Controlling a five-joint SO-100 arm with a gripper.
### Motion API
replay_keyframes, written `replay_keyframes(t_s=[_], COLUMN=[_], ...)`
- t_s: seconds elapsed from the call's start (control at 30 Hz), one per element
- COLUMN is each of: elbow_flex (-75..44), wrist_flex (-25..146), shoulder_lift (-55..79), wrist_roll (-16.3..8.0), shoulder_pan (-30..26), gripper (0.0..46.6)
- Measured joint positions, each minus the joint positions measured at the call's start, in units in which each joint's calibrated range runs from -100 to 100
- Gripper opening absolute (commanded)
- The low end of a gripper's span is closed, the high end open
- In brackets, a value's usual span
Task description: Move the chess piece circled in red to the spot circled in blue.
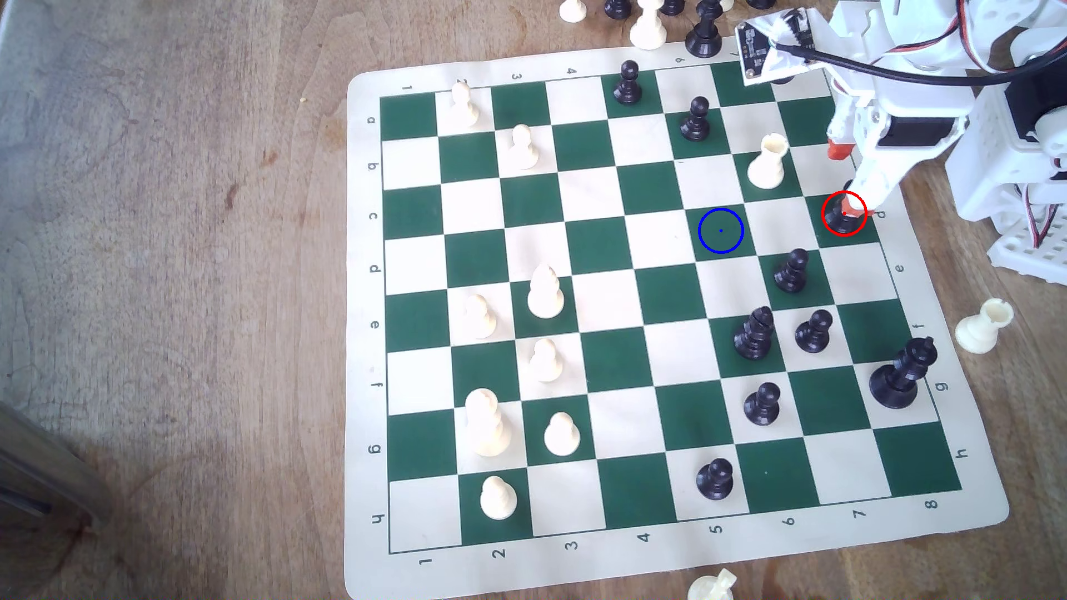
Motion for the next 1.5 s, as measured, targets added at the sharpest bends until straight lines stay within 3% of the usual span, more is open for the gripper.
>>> replay_keyframes(t_s=[0.23, 1.0, 1.17, 1.33, 1.5], elbow_flex=[5.69, 7.77, 8.86, 8.86, 8.86], wrist_flex=[-3.59, -5.98, -6.85, -7.09, -6.77], shoulder_lift=[1.17, 2.35, 2.35, 2.35, 2.68], wrist_roll=[0.73, 0.44, 0.44, 0.44, 0.44], shoulder_pan=[1.77, 1.33, 1.18, 0.59, 0.22], gripper=[17.4, 14.4, 9.3, 0.9, 0.2])
